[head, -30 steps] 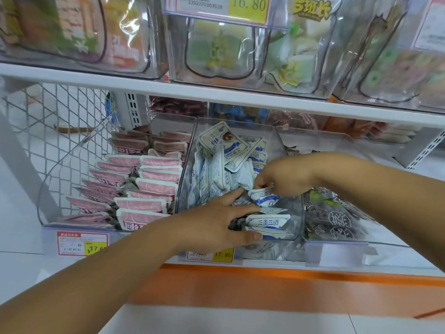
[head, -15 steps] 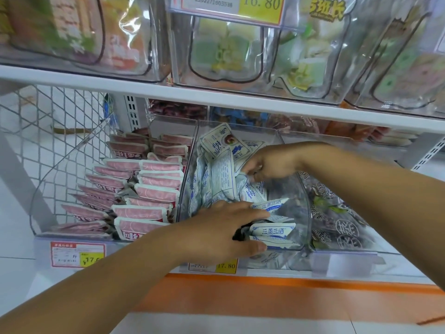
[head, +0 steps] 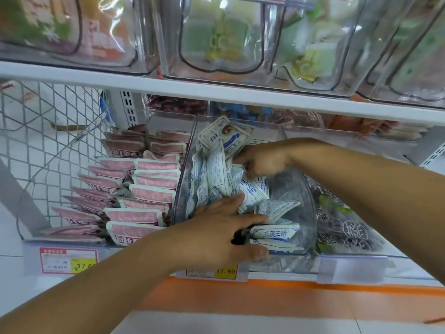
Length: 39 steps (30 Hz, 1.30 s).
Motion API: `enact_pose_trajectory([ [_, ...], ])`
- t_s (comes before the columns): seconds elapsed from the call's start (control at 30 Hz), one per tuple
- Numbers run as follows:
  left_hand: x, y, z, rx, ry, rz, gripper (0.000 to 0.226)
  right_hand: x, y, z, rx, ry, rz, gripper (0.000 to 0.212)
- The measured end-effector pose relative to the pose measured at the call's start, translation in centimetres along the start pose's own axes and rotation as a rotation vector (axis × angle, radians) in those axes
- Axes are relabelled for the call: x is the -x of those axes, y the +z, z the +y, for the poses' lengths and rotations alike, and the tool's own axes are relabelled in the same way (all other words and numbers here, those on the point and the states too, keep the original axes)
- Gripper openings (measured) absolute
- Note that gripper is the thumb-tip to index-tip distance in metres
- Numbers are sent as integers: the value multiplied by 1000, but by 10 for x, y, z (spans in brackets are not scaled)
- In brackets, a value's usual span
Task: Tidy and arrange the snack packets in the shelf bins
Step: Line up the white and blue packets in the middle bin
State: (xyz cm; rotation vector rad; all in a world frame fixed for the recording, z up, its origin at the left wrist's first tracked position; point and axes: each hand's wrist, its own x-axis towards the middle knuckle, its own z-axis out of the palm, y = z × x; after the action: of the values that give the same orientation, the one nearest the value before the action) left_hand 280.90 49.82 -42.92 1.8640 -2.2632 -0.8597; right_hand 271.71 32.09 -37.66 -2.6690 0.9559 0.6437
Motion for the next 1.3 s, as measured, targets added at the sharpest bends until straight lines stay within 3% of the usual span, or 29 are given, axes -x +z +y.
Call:
enact_pose_trajectory([
  [0.27, 3, -3, 5, -132, -61, 12, 65, 2, 3, 9, -66, 8, 35, 53],
  [0.5, 9, -8, 11, -151, -83, -15, 64, -2, 8, 14, -193, 17, 199, 51],
  [0.73, 8, -5, 8, -154, -60, 4, 64, -10, 13, 14, -286, 77, 211, 80],
  [0.8, 7, -3, 6, -153, -48, 19, 65, -12, 15, 13, -277, 77, 215, 73],
  [1.0, 5, -1, 4, -161, -37, 45, 64, -3, 14, 14, -311, 13, 233, 27],
  [1.13, 6, -3, 5, -141, -47, 22, 61, 19, 0, 16, -147, 2, 201, 33],
  [1.3, 7, -2, 6, -158, -60, 17, 67, 46, -6, 6, 80, 48, -20, 39],
])
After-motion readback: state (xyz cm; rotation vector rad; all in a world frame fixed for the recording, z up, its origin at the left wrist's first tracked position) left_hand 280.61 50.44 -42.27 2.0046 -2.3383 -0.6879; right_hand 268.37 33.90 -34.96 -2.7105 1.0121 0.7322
